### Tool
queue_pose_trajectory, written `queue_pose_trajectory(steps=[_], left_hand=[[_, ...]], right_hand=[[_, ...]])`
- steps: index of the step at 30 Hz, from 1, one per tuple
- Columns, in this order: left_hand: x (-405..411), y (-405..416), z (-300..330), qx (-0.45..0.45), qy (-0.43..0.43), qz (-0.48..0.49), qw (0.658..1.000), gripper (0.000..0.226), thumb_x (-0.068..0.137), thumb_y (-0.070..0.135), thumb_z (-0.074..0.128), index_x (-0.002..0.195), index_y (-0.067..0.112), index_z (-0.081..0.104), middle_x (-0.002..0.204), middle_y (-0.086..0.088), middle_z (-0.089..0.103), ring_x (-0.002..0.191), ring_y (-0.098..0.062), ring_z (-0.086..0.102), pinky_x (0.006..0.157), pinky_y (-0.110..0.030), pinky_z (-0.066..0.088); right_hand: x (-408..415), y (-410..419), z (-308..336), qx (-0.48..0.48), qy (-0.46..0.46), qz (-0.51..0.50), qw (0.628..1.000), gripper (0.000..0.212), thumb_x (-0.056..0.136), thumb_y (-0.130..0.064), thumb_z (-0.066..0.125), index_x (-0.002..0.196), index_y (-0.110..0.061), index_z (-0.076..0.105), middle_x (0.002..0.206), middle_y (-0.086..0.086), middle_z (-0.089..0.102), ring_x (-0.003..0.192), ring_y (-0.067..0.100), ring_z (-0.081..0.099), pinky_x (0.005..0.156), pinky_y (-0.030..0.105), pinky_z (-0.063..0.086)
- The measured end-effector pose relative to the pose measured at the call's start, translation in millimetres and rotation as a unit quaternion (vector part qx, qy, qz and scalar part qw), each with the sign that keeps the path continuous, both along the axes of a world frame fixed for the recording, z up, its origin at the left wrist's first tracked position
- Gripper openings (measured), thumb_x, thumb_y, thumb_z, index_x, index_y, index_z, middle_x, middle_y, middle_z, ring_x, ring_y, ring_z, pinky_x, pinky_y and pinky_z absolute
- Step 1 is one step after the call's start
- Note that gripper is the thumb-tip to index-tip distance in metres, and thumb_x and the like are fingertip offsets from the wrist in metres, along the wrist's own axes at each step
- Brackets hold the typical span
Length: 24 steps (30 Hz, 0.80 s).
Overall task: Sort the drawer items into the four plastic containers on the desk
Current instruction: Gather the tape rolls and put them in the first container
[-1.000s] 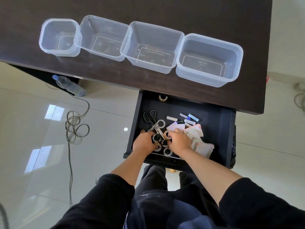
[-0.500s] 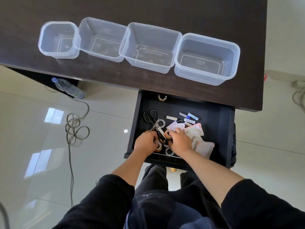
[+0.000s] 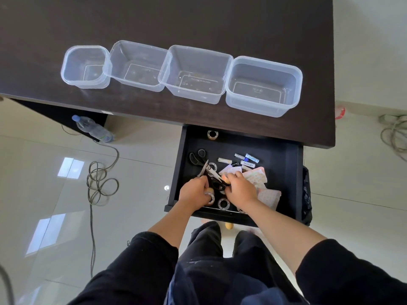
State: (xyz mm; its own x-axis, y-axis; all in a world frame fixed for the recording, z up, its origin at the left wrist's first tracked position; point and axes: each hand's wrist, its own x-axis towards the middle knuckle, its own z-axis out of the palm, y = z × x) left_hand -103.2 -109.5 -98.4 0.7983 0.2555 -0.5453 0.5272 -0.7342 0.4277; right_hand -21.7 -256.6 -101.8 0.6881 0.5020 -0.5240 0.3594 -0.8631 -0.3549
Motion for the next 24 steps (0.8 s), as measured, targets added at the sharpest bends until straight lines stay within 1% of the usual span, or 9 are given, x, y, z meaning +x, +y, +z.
queue_pose_trajectory(steps=[2, 4, 6, 9, 11, 15, 19, 21, 24], left_hand=[[-1, -3, 5, 0.004, -0.006, 0.019, 1.0, 0.02, 0.079, 0.024, 0.066, 0.095, 0.019, 0.056, 0.091, 0.001, 0.064, 0.08, -0.02, 0.061, 0.068, -0.034, 0.055], [-2, -5, 12, 0.0, -0.021, 0.053, 0.998, 0.017, 0.081, 0.024, 0.065, 0.095, 0.018, 0.057, 0.092, 0.0, 0.064, 0.08, -0.02, 0.061, 0.072, -0.036, 0.057], [-4, -9, 17, 0.003, -0.037, 0.077, 0.996, 0.014, 0.082, 0.023, 0.064, 0.093, 0.018, 0.057, 0.093, 0.0, 0.064, 0.08, -0.019, 0.061, 0.073, -0.037, 0.057], [-10, -18, 27, 0.005, -0.058, 0.116, 0.992, 0.013, 0.083, 0.024, 0.062, 0.091, 0.018, 0.055, 0.092, 0.0, 0.063, 0.078, -0.019, 0.061, 0.072, -0.04, 0.057], [-15, -24, 35, 0.01, -0.06, 0.124, 0.99, 0.012, 0.083, 0.023, 0.063, 0.091, 0.019, 0.055, 0.092, 0.001, 0.062, 0.077, -0.017, 0.06, 0.072, -0.037, 0.057], [-21, -30, 50, 0.015, -0.091, 0.141, 0.986, 0.016, 0.082, 0.022, 0.064, 0.095, 0.018, 0.056, 0.095, 0.001, 0.062, 0.08, -0.017, 0.06, 0.069, -0.032, 0.054], [-33, -36, 63, 0.009, -0.111, 0.171, 0.979, 0.017, 0.081, 0.022, 0.066, 0.094, 0.02, 0.055, 0.093, 0.004, 0.061, 0.076, -0.015, 0.059, 0.064, -0.03, 0.052], [-41, -35, 67, 0.008, -0.12, 0.179, 0.977, 0.016, 0.081, 0.022, 0.066, 0.093, 0.02, 0.055, 0.092, 0.003, 0.061, 0.075, -0.015, 0.058, 0.061, -0.028, 0.049], [-50, -32, 70, 0.01, -0.122, 0.188, 0.974, 0.017, 0.08, 0.024, 0.065, 0.092, 0.021, 0.054, 0.091, 0.004, 0.06, 0.075, -0.014, 0.057, 0.058, -0.026, 0.045]], right_hand=[[2, -3, 5, 0.002, -0.005, -0.017, 1.0, 0.038, 0.09, -0.021, 0.049, 0.128, -0.017, 0.047, 0.123, 0.006, 0.049, 0.101, 0.029, 0.057, 0.071, 0.034, 0.045], [6, -6, 11, 0.008, -0.012, -0.034, 0.999, 0.036, 0.091, -0.021, 0.049, 0.127, -0.014, 0.048, 0.123, 0.009, 0.051, 0.105, 0.03, 0.056, 0.076, 0.036, 0.046], [8, -11, 17, 0.021, -0.018, -0.056, 0.998, 0.035, 0.093, -0.022, 0.048, 0.126, -0.012, 0.048, 0.124, 0.01, 0.052, 0.108, 0.03, 0.055, 0.077, 0.035, 0.045], [5, -23, 28, 0.048, -0.019, -0.09, 0.995, 0.038, 0.093, -0.019, 0.047, 0.13, -0.013, 0.049, 0.127, 0.01, 0.053, 0.112, 0.03, 0.054, 0.085, 0.038, 0.048], [-2, -33, 35, 0.065, -0.019, -0.113, 0.991, 0.04, 0.093, -0.016, 0.046, 0.133, -0.015, 0.048, 0.127, 0.01, 0.054, 0.112, 0.03, 0.055, 0.088, 0.039, 0.048], [-13, -50, 47, 0.087, -0.035, -0.13, 0.987, 0.041, 0.094, -0.013, 0.047, 0.135, -0.019, 0.049, 0.129, 0.008, 0.054, 0.109, 0.028, 0.057, 0.086, 0.035, 0.048], [-21, -59, 58, 0.079, -0.067, -0.137, 0.985, 0.041, 0.095, -0.011, 0.045, 0.134, -0.02, 0.05, 0.128, 0.006, 0.052, 0.107, 0.026, 0.058, 0.075, 0.029, 0.043], [-27, -59, 64, 0.086, -0.079, -0.135, 0.984, 0.039, 0.093, -0.01, 0.048, 0.131, -0.02, 0.05, 0.13, 0.005, 0.051, 0.104, 0.026, 0.059, 0.07, 0.027, 0.041], [-32, -56, 70, 0.076, -0.096, -0.115, 0.986, 0.04, 0.091, -0.01, 0.056, 0.128, -0.019, 0.048, 0.133, 0.004, 0.047, 0.102, 0.024, 0.06, 0.068, 0.026, 0.043]])
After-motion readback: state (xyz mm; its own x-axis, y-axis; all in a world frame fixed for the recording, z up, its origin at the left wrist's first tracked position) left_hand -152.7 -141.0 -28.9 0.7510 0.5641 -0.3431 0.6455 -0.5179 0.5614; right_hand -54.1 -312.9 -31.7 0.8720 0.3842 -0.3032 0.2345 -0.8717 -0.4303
